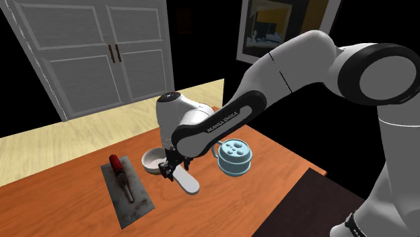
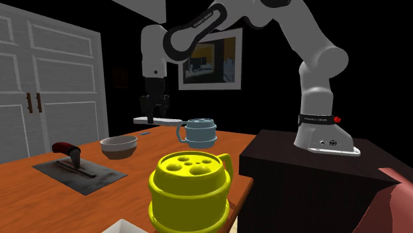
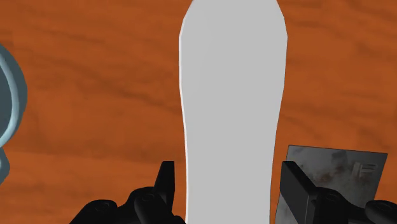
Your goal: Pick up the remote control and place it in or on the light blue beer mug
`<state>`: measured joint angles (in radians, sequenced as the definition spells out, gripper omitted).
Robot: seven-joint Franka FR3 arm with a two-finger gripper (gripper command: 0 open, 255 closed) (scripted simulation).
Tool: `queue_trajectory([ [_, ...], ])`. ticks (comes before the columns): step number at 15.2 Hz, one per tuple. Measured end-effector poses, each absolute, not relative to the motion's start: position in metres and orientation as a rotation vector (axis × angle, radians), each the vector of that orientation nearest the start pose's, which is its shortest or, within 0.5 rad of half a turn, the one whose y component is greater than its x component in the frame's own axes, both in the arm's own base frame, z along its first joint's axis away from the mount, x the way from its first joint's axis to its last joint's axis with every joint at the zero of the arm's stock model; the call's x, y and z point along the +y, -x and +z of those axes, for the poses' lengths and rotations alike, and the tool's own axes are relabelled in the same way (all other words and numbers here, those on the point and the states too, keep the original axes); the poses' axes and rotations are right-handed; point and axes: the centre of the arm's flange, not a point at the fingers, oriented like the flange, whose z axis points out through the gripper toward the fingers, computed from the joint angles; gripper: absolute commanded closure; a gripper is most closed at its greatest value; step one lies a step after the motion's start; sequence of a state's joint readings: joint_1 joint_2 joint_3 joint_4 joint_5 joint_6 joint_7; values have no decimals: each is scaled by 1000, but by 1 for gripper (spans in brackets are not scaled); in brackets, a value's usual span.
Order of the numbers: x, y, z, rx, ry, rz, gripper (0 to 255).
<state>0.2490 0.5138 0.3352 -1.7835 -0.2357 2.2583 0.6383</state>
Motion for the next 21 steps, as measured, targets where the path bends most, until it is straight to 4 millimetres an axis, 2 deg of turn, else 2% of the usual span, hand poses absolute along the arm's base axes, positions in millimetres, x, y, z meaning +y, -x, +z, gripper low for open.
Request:
queue_trajectory([
  [7,340,-560,317,-89,3157,-14,255],
  [8,334,-560,320,-90,3157,-14,255],
  [14,263,-564,323,-88,3158,-13,255],
  [21,169,-566,329,-87,3158,-13,255],
])
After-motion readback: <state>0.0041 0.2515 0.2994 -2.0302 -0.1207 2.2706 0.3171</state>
